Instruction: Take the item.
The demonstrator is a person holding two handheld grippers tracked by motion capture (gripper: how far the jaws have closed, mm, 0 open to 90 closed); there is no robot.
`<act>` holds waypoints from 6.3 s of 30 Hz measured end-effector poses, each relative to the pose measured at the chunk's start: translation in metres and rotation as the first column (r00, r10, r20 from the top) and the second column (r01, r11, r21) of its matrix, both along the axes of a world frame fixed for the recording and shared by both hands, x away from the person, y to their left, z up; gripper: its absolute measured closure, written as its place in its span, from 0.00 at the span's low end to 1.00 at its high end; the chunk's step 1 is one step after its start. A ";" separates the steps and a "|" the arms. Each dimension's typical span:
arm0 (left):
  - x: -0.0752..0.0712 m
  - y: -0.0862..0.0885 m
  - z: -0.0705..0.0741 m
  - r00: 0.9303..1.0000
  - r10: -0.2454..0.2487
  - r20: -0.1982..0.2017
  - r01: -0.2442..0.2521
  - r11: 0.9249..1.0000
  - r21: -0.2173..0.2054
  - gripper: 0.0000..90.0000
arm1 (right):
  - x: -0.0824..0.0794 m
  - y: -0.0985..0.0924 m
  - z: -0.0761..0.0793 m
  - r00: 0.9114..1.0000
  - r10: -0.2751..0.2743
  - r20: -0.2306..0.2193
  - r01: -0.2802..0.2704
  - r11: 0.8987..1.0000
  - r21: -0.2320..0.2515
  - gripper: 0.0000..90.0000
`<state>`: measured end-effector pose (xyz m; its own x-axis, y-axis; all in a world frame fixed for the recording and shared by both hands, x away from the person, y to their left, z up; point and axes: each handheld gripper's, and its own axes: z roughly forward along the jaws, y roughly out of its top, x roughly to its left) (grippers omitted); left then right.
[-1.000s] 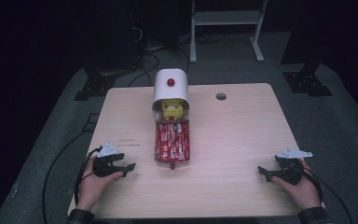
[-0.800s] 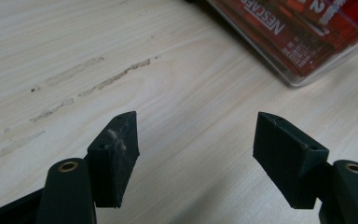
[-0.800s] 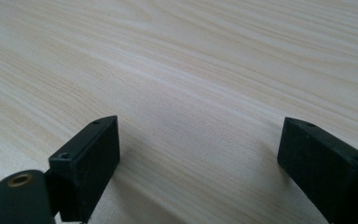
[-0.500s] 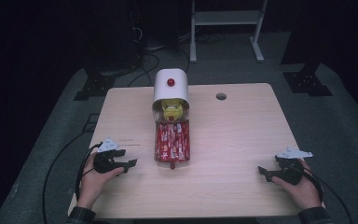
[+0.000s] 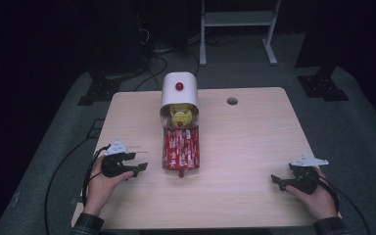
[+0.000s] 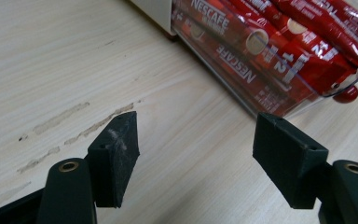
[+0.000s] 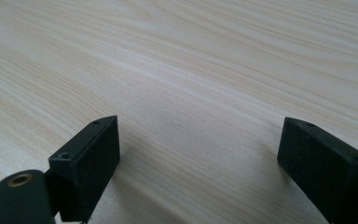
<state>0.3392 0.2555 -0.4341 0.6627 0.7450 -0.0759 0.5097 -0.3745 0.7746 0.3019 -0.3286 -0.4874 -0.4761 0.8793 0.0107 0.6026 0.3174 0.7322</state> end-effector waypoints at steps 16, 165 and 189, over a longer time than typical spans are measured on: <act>0.006 -0.012 0.012 1.000 -0.015 0.014 0.015 1.000 -0.024 0.37 | 0.000 0.000 0.000 1.000 0.000 0.000 0.000 1.000 0.001 0.13; 0.038 -0.109 0.025 0.994 -0.109 -0.009 0.106 0.984 -0.143 1.00 | 0.000 0.000 0.000 1.000 0.007 0.003 -0.007 1.000 0.002 0.13; 0.031 -0.091 0.036 0.992 -0.122 0.005 0.121 0.975 -0.184 1.00 | 0.000 0.000 0.000 1.000 0.006 0.002 -0.006 1.000 0.003 0.13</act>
<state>0.3706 0.1641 -0.3977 0.7467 0.6316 -0.2085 0.4740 -0.2856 0.8329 0.3016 -0.3289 -0.4876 -0.4813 0.8764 0.0126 0.5996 0.3187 0.7341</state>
